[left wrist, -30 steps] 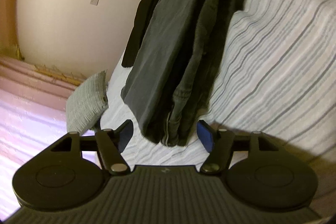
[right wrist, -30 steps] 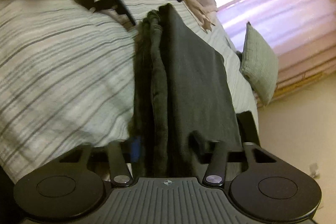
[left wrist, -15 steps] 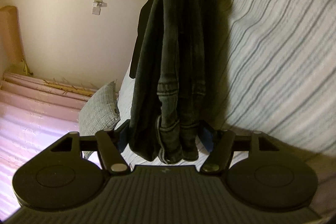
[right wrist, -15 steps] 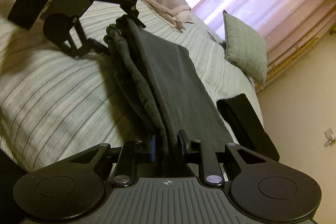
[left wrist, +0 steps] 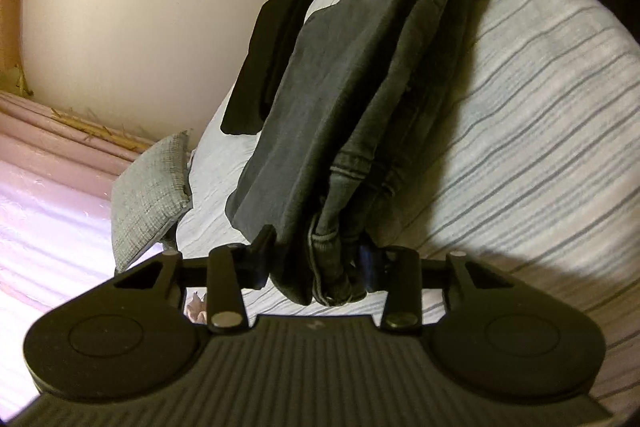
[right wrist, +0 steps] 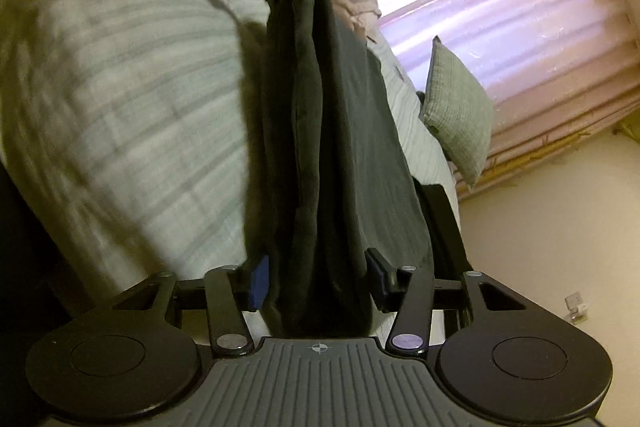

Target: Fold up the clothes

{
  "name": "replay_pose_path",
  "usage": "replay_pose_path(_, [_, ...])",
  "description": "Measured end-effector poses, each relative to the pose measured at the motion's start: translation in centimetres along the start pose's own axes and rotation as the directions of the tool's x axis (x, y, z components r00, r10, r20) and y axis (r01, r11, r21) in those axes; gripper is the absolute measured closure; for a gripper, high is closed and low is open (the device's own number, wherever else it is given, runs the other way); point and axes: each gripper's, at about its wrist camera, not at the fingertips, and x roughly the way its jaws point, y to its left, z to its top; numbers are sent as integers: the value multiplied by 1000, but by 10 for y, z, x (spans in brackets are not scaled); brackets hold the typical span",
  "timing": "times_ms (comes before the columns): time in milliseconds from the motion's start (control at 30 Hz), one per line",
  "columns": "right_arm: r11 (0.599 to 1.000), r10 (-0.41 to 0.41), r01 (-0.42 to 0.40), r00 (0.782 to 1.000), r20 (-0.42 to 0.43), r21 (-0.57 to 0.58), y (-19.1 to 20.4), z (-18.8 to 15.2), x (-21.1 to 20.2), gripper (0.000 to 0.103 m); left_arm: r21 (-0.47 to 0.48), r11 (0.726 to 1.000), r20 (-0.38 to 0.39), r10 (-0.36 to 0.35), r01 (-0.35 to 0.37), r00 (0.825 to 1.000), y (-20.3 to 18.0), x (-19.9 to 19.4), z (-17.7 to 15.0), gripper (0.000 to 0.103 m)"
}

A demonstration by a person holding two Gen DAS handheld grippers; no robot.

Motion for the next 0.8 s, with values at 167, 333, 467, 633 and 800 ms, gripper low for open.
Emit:
replay_pose_path(167, [997, -81, 81, 997, -18, -6, -25, -19, -16, 74, -58, 996, 23, -63, 64, 998, -2, -32, 18, 70])
replay_pose_path(333, [999, -40, 42, 996, -76, 29, -17, -49, -14, 73, -57, 994, 46, -92, 95, 995, -46, -58, 43, 70])
replay_pose_path(467, [998, -56, 59, 996, -74, 38, -7, -59, -19, 67, -36, 996, 13, -80, 80, 997, -65, -61, 35, 67])
replay_pose_path(633, [974, -84, 117, 982, -170, 192, -26, -78, -30, 54, -69, 994, -41, -90, 87, 995, -52, -76, 15, 65])
replay_pose_path(800, [898, -96, 166, 978, -188, 407, -54, -90, -54, 54, -147, 989, -111, -25, 9, 993, -23, -85, -13, 65])
